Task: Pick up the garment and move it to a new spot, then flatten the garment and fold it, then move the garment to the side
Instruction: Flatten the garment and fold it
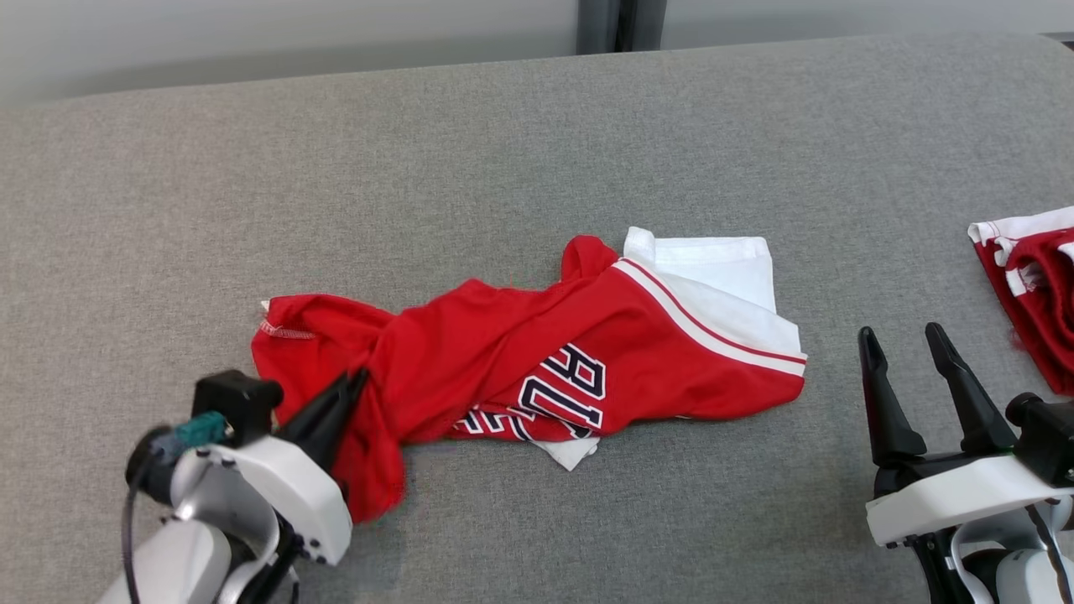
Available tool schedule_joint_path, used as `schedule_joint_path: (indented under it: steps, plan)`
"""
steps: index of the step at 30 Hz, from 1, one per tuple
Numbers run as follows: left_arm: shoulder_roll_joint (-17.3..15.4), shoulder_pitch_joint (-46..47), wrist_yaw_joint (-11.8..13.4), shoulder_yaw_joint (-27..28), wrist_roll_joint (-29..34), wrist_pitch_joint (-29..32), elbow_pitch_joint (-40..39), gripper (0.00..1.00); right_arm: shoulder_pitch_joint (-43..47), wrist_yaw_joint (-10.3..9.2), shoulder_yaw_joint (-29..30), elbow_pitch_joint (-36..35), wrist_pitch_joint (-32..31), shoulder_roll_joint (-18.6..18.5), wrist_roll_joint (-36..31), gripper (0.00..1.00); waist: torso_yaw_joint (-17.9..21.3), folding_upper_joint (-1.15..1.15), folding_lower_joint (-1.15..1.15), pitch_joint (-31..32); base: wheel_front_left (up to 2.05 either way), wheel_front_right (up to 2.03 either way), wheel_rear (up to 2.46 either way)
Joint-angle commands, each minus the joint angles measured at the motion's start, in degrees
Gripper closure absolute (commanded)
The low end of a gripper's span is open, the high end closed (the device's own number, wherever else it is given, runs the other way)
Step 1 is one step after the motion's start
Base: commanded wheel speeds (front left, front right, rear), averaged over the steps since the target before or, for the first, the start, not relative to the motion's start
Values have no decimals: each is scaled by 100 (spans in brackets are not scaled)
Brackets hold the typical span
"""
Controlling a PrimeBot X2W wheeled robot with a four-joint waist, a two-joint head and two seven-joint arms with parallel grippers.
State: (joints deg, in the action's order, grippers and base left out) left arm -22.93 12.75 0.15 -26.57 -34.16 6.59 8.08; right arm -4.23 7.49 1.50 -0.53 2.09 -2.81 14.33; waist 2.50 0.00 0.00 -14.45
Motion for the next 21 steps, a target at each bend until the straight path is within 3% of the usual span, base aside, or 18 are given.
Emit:
schedule_joint_path:
  steps: [1,10,16,21]
  plan:
    - [-115,234,52,108,91,-92,-226,100,-81,0,14,38,60,-24,53,0,-5,0,0,19,0,0,0]
    - [-318,723,29,429,-20,-56,-1019,100,-95,0,-1,181,79,-23,128,0,104,0,0,166,0,0,0]
    - [-525,258,11,751,-688,298,-1319,100,17,0,52,232,114,-21,184,0,201,0,0,197,0,0,0]
    - [-638,-318,91,903,-763,64,-1167,100,86,0,132,251,137,-22,224,0,172,0,0,154,0,0,0]
